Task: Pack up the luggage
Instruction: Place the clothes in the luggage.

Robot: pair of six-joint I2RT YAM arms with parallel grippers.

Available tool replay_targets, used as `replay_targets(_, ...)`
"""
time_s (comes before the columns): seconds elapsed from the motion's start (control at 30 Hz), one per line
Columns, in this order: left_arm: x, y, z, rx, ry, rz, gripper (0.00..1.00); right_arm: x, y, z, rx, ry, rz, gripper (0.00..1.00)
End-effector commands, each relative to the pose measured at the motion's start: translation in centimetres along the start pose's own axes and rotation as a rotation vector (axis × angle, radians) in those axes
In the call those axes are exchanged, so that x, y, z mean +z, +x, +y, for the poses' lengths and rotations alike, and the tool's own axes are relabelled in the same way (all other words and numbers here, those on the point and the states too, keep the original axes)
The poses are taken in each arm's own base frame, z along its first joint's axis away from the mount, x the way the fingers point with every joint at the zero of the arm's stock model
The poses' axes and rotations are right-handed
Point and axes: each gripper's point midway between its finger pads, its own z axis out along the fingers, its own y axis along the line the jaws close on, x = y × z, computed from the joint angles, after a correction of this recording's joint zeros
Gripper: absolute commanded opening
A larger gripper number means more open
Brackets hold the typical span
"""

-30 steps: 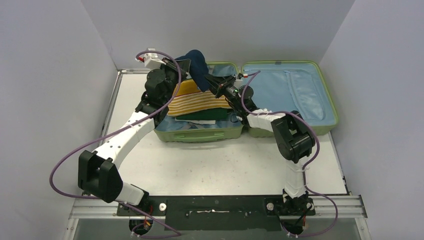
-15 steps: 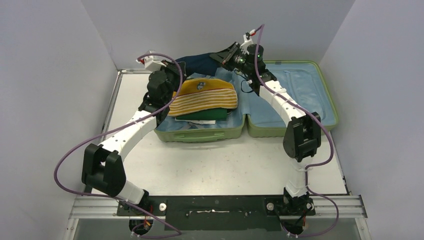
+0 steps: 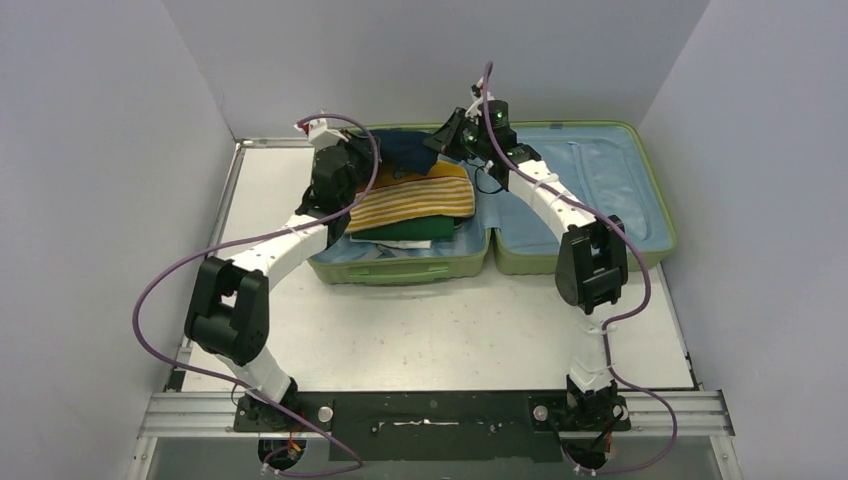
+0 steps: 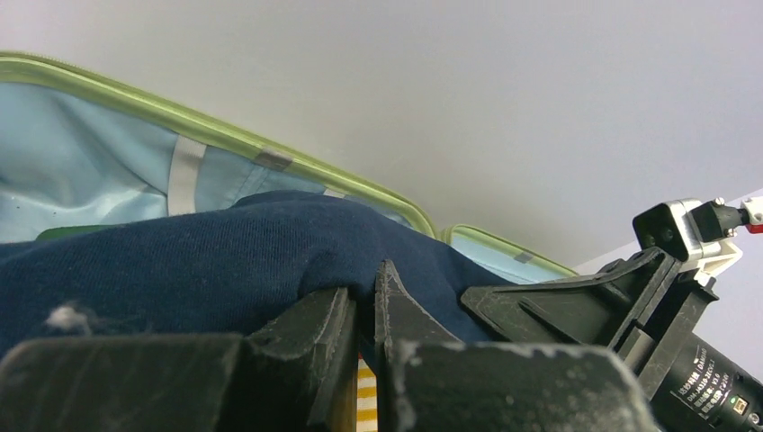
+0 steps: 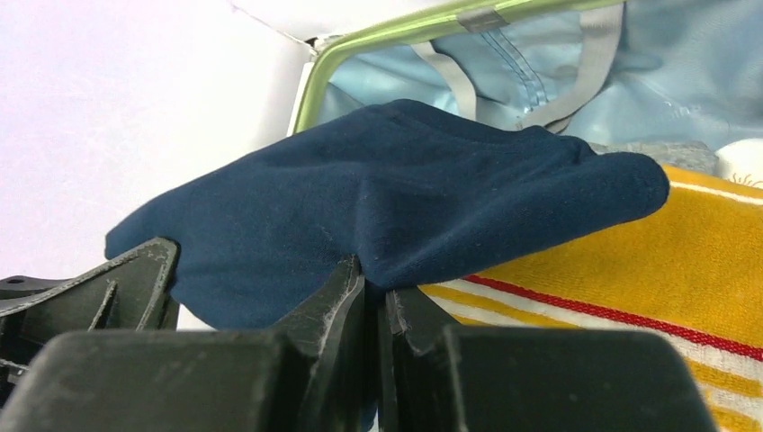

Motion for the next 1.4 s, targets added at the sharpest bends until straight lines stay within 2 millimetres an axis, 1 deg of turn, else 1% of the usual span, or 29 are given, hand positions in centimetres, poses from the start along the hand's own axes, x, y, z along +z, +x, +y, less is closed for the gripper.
replay_targets(0.0, 1.3, -6.9, -4.1, -0.025, 0.112, -0.192, 0.0, -0.2, -3.6, 0.4, -0.065, -0.007, -0.088, 0.0)
replay_targets(0.07, 1.8, -7.6, -4.8, -0.015, 0.12, -0.206, 0.0, -0.1, -4.7, 0.9, -0.075, -0.017, -0.105, 0.0)
replay_targets(0.17, 2.1, -9.0, -5.6, -0.003, 0.13, -0.235, 0.0, -0.1, -5.8, 1.1, -0.091, -0.02, -0.126, 0.0)
replay_targets(0.23, 2.2, -9.2, -5.6, 0.003, 0.13, -0.243, 0.0, -0.2, -6.0, 1.0, -0.093, -0.018, -0.132, 0.0)
replay_targets(0.3, 2.1, -9.2, -5.5, 0.01, 0.132, -0.246, 0.0, -0.3, -5.7, 0.5, -0.089, -0.014, -0.131, 0.0)
replay_targets(0.37, 2.1, -8.2, -4.8, 0.018, 0.126, -0.232, 0.0, -0.2, -4.7, -0.3, -0.08, -0.006, -0.117, 0.0)
replay_targets(0.43, 2.2, -6.6, -3.5, 0.015, 0.106, -0.2, 0.0, -0.3, -3.9, -0.9, -0.069, -0.001, -0.102, 0.0)
replay_targets(0.5, 2.0, -4.4, -1.9, 0.001, 0.089, -0.163, 0.0, -0.6, -2.8, -1.5, -0.058, 0.004, -0.088, 0.0)
replay_targets(0.6, 1.0, -1.8, 0.3, -0.034, 0.066, -0.111, 0.0, -1.5, -1.6, -2.0, -0.052, 0.012, -0.071, 0.0)
replay_targets(0.7, -0.2, -0.1, 1.5, -0.057, 0.053, -0.071, 0.0, -2.4, -0.6, -2.3, -0.052, 0.029, -0.05, 0.0)
replay_targets(0.8, -1.1, 0.7, 2.0, -0.062, 0.046, -0.045, 0.0, -2.9, -0.7, -2.1, -0.059, 0.033, -0.046, 0.0)
replay_targets(0.87, -1.5, 0.7, 1.9, -0.066, 0.047, -0.041, 0.0, -3.1, -1.1, -1.5, -0.062, 0.028, -0.05, 0.0)
replay_targets(0.97, -1.8, 0.2, 0.9, -0.068, 0.066, -0.035, 0.0, -3.9, -2.3, -0.1, -0.071, 0.015, -0.07, 0.0)
replay_targets(1.07, -2.3, 0.6, -0.1, -0.055, 0.083, -0.015, 0.0, -4.5, -2.8, 0.5, -0.076, 0.017, -0.078, 0.0)
replay_targets(1.13, -2.7, 1.8, -0.3, -0.046, 0.084, 0.012, 0.0, -4.7, -2.5, 0.2, -0.076, 0.03, -0.07, 0.0)
replay_targets(1.17, -2.9, 2.7, 0.0, -0.039, 0.077, 0.033, 0.0, -4.7, -2.1, -0.1, -0.073, 0.038, -0.061, 0.0)
replay_targets(1.23, -3.6, 4.8, 0.7, -0.028, 0.063, 0.075, 0.0, -4.6, -1.1, -1.3, -0.067, 0.06, -0.038, 0.0)
replay_targets(1.27, -4.0, 5.9, 1.4, -0.024, 0.05, 0.098, 0.01, -4.5, -0.4, -1.9, -0.064, 0.072, -0.025, 0.0)
replay_targets(1.3, -4.5, 7.1, 2.5, -0.028, 0.03, 0.123, 0.05, -4.4, 0.2, -2.7, -0.059, 0.087, -0.01, 0.0)
replay_targets(1.37, -5.4, 8.1, 3.7, -0.039, 0.009, 0.144, 0.17, -4.4, 1.6, -4.0, -0.053, 0.11, 0.02, 0.0)
